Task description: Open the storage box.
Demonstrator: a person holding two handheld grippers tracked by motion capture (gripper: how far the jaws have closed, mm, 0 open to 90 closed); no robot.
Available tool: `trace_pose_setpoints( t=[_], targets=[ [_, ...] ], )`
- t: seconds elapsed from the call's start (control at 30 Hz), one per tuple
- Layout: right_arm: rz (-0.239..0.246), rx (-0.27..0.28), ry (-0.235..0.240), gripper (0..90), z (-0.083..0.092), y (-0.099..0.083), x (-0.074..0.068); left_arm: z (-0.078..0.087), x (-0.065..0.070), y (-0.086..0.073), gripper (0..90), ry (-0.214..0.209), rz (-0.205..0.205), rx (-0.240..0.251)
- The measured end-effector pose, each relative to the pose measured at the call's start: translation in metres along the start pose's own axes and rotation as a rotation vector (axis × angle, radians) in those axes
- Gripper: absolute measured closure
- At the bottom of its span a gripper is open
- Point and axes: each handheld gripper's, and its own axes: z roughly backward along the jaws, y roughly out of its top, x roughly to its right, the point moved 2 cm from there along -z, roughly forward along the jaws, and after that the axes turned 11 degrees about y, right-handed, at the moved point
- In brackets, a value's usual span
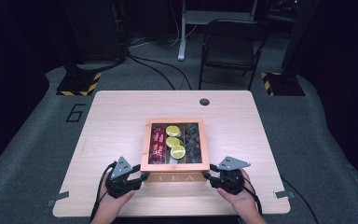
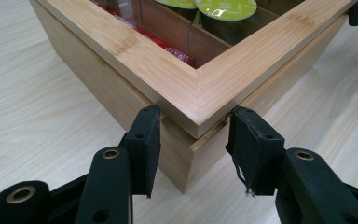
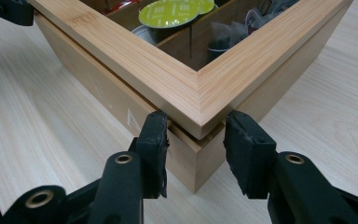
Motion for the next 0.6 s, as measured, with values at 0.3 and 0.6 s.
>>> trace_pose_setpoints(
  t=[0.3,0.6],
  targets=[
    [-0.024,0.036,0.021,58.8,0.005,0.009,0.001,0.002,-0.002,0.007,50.0,0.003,0.027,0.044],
    [-0.015,0.062,0.013,58.8,0.012,0.021,0.003,0.007,-0.007,0.022,48.2,0.006,0.040,0.062]
  ],
)
